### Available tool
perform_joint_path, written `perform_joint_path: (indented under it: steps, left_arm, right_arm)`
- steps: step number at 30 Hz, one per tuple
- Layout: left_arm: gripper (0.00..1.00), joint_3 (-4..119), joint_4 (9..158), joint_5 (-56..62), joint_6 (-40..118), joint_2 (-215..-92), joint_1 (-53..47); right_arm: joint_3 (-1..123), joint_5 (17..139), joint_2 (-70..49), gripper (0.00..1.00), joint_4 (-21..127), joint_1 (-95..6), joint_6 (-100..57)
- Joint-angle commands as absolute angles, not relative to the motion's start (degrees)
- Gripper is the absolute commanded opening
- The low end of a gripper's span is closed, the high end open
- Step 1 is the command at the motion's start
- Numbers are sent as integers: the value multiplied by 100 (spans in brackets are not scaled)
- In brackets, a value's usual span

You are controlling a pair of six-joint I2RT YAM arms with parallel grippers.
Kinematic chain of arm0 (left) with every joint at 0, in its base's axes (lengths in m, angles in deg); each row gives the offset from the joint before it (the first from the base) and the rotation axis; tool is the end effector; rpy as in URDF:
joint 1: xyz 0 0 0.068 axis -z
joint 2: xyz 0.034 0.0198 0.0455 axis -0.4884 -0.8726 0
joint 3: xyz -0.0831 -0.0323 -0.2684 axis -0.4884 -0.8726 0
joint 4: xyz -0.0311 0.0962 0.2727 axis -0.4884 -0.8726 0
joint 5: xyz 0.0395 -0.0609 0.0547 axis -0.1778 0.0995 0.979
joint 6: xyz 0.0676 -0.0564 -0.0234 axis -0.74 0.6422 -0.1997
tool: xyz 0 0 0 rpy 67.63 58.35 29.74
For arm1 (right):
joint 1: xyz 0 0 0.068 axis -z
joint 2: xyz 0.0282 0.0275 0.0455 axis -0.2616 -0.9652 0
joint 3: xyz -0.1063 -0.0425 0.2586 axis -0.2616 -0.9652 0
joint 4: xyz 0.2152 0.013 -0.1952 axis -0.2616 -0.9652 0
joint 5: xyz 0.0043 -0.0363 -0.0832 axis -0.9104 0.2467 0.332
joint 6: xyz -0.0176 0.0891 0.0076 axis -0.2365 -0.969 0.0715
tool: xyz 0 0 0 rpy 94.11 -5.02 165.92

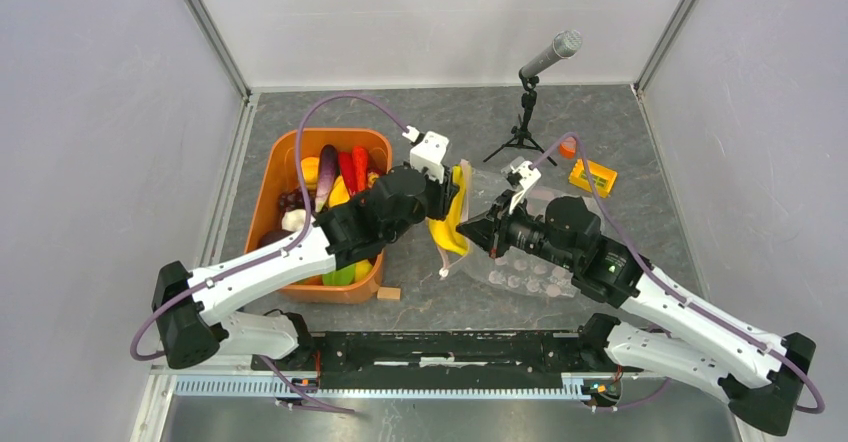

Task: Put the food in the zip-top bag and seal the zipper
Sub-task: Place the fake fruit in the zipper food storage bag.

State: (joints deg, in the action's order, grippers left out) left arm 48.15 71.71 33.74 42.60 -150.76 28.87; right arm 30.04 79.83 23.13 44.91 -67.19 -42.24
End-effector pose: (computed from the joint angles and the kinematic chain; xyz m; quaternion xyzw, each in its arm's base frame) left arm 0.2175 -0.2909 0.3391 0.1877 0.7852 -0.2138 0.5501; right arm 0.1566 0.2141 0.3314 -0.1934 0.7484 0.4365 0.4604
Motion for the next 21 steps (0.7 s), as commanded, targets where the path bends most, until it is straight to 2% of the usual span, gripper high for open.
perform_joint_path:
  steps: [1, 6, 10, 12, 15, 17, 21]
  left_arm:
    - [17, 4727, 7745, 3574, 4147, -14759, 2985]
    - [25, 5034, 7302, 2457, 4278, -14971, 3002]
    - [34, 5112, 6925, 2054, 4328, -15039, 2999]
    - [45, 5131, 6853, 1947, 4361, -15041, 3000]
    - [51, 5164, 6933, 1686, 4447, -15048, 3000]
    - [64, 5196, 7033, 1508, 4494, -15027, 2994]
    - [74, 5294, 7049, 1350, 4531, -14982, 2989]
  right_arm:
    - [2881, 8082, 2411, 0, 5011, -6747, -4476]
    - [2721, 8530, 2429, 0, 5297, -6747, -4551]
    - [2669, 8892, 2655, 0, 5426, -6746, -4390]
    - [2738, 8936, 2725, 0, 5357, -6750, -4286]
    - [2734, 8943, 2762, 0, 5199, -6746, -4261]
    - [2673, 8943, 2803, 0, 5201, -6748, -4263]
    - [2568, 8963, 2927, 0, 5207, -6748, -4278]
